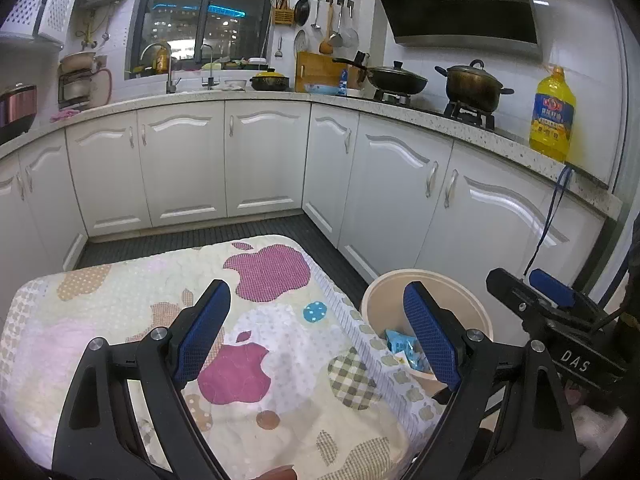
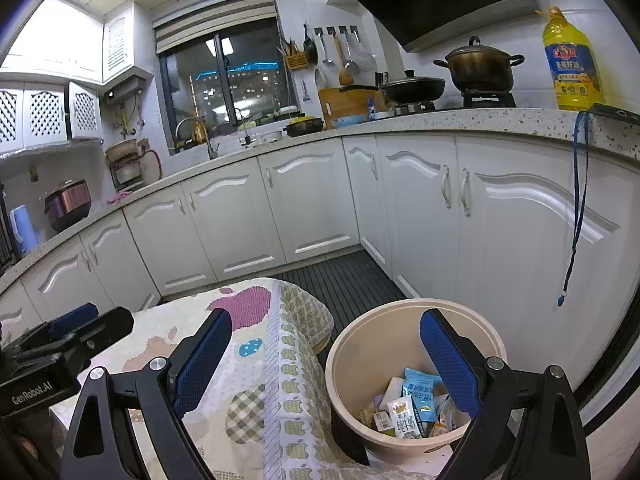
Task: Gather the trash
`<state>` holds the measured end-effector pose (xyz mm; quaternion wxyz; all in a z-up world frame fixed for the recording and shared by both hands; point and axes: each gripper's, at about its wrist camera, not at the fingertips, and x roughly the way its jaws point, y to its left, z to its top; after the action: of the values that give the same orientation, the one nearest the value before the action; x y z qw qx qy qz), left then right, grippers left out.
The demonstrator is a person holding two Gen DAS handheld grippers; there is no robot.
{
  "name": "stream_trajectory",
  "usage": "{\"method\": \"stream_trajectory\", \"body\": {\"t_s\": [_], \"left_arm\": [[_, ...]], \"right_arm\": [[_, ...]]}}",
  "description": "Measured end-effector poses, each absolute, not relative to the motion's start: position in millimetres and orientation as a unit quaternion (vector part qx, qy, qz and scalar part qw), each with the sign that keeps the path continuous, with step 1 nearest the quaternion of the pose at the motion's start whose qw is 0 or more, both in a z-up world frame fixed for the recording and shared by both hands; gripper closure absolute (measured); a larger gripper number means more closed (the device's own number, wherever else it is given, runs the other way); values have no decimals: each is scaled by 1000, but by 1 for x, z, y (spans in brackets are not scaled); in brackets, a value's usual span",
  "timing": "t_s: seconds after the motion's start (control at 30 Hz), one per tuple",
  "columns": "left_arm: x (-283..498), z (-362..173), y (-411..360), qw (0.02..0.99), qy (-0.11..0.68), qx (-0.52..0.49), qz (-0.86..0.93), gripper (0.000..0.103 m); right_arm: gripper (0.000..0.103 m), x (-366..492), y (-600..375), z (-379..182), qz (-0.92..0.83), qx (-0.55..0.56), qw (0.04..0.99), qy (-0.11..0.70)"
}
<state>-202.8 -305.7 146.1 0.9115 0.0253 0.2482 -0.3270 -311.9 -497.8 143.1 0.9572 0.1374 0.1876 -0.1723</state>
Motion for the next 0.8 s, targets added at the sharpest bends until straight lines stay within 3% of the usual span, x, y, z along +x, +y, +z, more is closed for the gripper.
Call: {"method": "stream_trajectory", "body": {"t_s": [0.8], "left_arm": [[-210,154,-300,916,243,27,-320,15]], "right_arm": [[9,-322,-491,152,-168,130,960,181]]}}
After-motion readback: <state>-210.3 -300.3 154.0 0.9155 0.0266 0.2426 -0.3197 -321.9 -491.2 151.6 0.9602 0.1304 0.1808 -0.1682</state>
